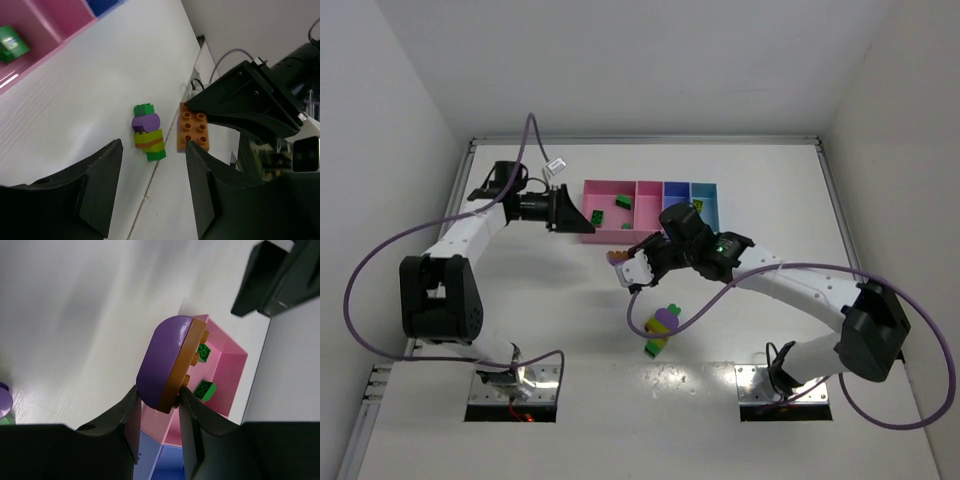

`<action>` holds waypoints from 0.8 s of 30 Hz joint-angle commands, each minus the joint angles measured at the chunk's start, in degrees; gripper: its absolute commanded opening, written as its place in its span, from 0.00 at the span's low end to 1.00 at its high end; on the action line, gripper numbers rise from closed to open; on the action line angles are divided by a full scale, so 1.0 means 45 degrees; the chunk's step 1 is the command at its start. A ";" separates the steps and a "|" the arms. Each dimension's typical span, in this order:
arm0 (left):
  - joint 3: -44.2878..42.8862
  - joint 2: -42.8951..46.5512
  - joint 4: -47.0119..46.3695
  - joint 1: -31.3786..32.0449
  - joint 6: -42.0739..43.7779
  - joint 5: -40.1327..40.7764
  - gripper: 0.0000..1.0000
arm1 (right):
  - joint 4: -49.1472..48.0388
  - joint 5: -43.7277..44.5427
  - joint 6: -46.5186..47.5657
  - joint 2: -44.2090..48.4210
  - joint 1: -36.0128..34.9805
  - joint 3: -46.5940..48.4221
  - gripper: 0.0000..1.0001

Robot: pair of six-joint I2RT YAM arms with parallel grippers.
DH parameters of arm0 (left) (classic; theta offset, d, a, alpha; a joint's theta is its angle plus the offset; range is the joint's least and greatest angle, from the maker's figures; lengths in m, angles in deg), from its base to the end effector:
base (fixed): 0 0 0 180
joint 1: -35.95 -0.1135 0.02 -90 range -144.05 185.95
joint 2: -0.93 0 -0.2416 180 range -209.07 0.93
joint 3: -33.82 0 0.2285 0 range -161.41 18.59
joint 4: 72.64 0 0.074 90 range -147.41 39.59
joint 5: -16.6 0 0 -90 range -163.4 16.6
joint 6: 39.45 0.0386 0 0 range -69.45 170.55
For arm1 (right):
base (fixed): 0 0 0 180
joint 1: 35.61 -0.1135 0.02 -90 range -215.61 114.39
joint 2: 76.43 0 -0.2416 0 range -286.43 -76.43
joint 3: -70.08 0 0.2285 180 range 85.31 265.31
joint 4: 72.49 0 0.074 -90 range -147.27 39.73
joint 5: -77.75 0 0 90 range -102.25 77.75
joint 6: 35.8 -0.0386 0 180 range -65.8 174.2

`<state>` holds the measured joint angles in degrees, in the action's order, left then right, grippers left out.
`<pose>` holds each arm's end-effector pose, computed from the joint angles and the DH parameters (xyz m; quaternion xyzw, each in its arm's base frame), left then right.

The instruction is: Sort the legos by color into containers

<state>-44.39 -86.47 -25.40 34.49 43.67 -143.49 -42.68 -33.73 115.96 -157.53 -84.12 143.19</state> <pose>0.2836 -0.0291 0.2457 0.1084 0.7938 -0.5603 0.2102 0.1853 0.2309 0.2531 -0.7708 0.4371 0.1164 0.4487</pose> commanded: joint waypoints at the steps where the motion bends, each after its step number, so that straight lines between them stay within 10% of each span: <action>1: -0.1255 -0.0809 0.1005 0.0868 0.0900 -0.0987 0.59 | -0.0762 -0.0306 0.1234 0.0540 0.0019 -0.0344 0.01; 13: -0.3233 -0.2124 0.4433 0.3293 0.4946 -0.0031 0.52 | -0.0256 0.1020 0.1533 0.0483 0.0019 0.0103 0.01; 18: 0.0160 0.0957 -0.2823 0.2102 -0.1225 0.1272 0.52 | -0.0080 0.2388 -0.1941 0.0151 0.0019 0.0592 0.00; 24: 0.3701 0.4810 -0.8283 0.1785 -0.5147 0.4227 0.78 | -0.0994 0.3949 -0.6432 0.0464 0.0019 -0.0149 0.00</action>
<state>-30.53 -68.65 -45.51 41.33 32.88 -130.37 -42.55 -21.55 100.53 -157.05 -84.23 142.45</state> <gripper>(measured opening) 0.757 0.325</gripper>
